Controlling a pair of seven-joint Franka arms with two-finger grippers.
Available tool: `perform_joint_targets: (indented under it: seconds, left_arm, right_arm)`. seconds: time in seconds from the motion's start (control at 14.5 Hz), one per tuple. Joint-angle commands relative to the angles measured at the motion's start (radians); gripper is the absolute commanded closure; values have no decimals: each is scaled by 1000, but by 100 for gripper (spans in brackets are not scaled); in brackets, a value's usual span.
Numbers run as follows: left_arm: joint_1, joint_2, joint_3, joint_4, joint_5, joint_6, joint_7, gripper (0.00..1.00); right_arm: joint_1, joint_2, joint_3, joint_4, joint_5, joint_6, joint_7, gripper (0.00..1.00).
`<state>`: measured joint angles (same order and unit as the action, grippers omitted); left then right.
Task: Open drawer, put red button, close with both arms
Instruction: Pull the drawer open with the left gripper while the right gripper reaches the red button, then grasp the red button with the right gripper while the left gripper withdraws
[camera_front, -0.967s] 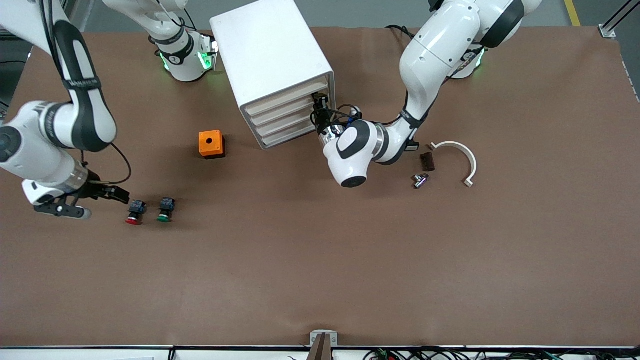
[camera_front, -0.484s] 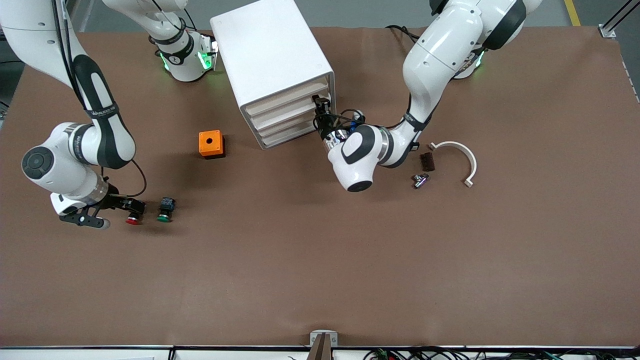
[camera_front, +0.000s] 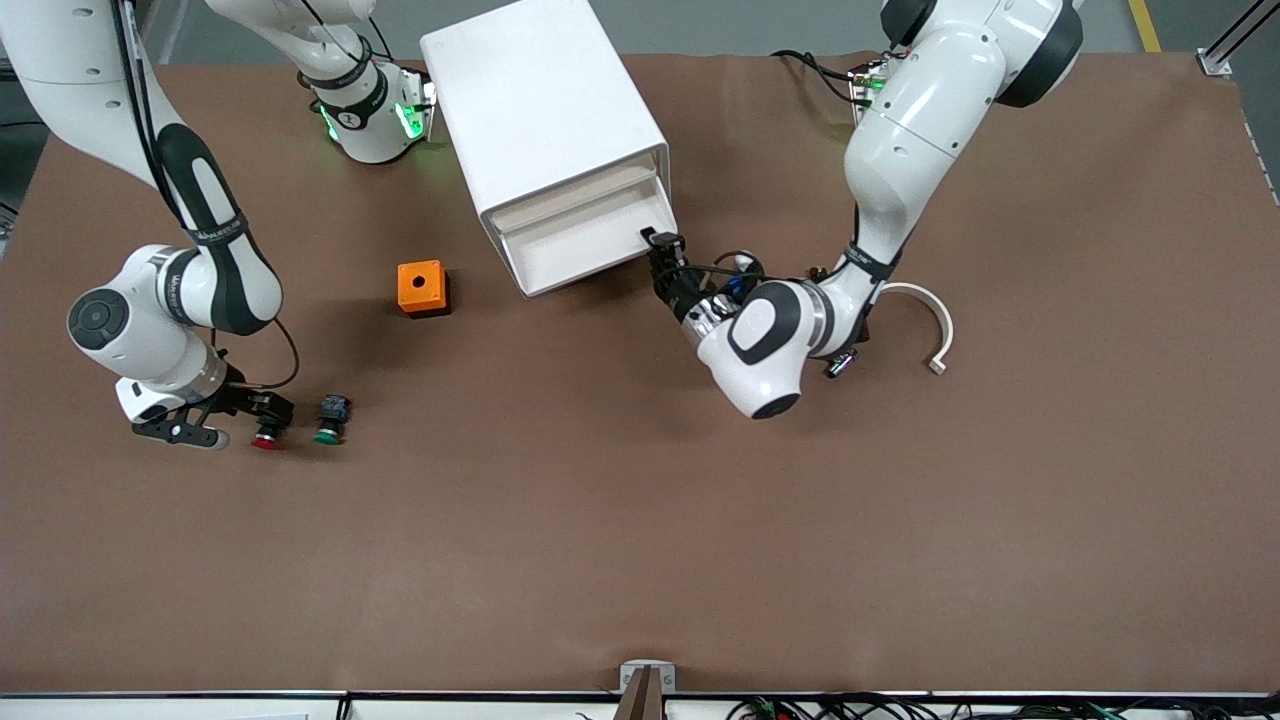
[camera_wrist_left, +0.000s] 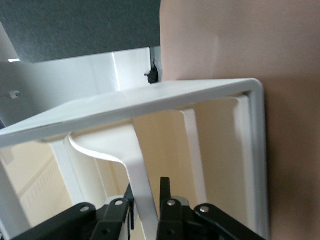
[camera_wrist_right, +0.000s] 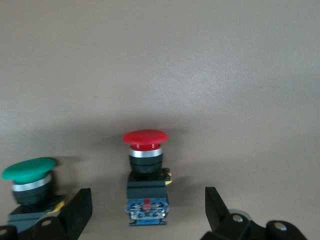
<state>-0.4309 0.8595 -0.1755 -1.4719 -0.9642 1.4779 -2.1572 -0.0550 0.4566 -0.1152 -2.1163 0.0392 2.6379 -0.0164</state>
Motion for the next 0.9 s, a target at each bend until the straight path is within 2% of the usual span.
perform_joint_targets:
  seconds: [0.0,0.55,0.62,0.69,0.76,0.83]
  left_arm:
    - [17,9,33,34,-21,13,4,77]
    - [66,9,47,61,-21,13,10,76]
    - [66,9,47,61,-21,13,11,50]
    - [66,9,47,62,-22,16,11,16]
    - [64,6,47,67,-21,24,13,0]
    - [63,4,47,74,-21,24,23,0]
  right_arm:
    - [-22,17,12,-4,13,27,-30,0]
    - [-17,34,20,-7,14,37,-49,0]
    - [-20,34,20,-7,14,37,-75,1]
    - [-23,36,20,-7,14,37,-91,15]
    - [-22,36,20,-7,14,36,-91,33]
    - [-22,36,22,-7,16,33,-89,49]
